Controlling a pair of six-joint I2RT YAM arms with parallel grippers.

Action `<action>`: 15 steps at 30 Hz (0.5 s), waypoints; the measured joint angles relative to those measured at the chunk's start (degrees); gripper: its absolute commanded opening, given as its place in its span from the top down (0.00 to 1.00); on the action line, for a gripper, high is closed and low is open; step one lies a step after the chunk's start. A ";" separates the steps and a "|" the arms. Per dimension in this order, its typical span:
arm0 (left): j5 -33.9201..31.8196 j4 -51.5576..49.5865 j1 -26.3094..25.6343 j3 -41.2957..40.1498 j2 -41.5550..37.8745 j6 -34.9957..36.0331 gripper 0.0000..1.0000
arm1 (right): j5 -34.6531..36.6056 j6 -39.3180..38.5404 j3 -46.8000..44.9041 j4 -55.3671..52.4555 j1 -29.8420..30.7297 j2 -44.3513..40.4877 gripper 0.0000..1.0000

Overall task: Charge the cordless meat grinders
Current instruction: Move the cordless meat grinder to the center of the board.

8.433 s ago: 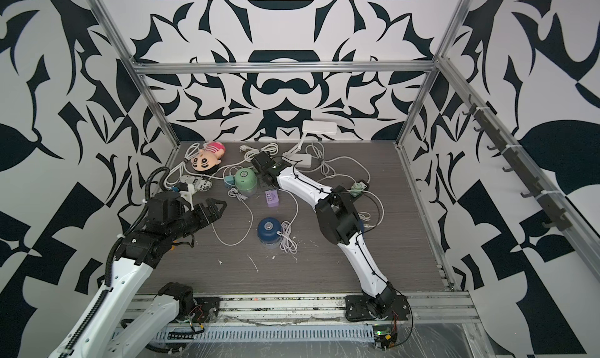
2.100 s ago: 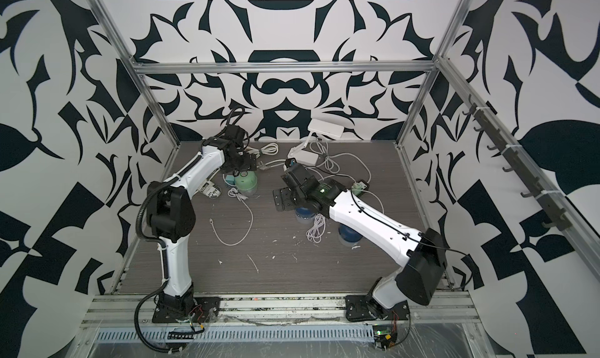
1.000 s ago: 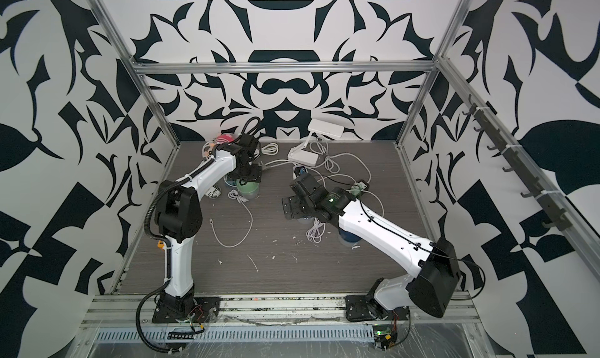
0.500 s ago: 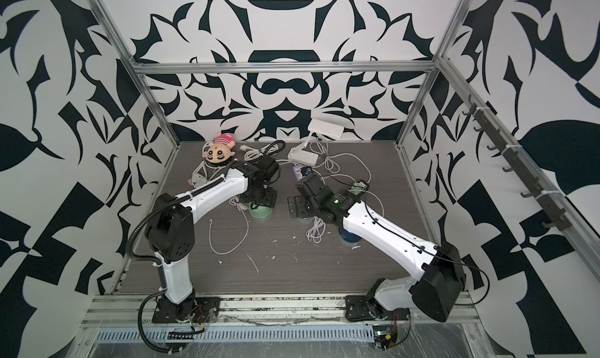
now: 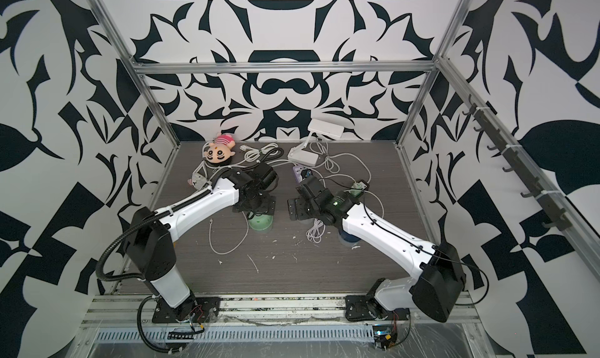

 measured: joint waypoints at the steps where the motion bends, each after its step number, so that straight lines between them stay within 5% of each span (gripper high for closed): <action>1: -0.24 -0.33 0.04 0.00 -1.25 -0.15 0.01 | -0.02 -0.02 -0.17 0.02 0.00 -0.39 0.02; 4: -1.62 -1.66 0.35 -0.02 -4.04 -0.46 0.01 | -0.26 -0.02 -0.20 0.15 0.00 -1.18 0.03; 7: -1.62 -0.37 2.45 -3.82 -7.74 -1.07 0.14 | -0.46 0.07 -0.26 0.31 -0.02 -1.92 0.11; 15: 0.57 5.53 19.89 -24.44 -18.73 -4.22 0.45 | -2.05 -0.04 -0.68 0.48 -0.15 -4.31 0.36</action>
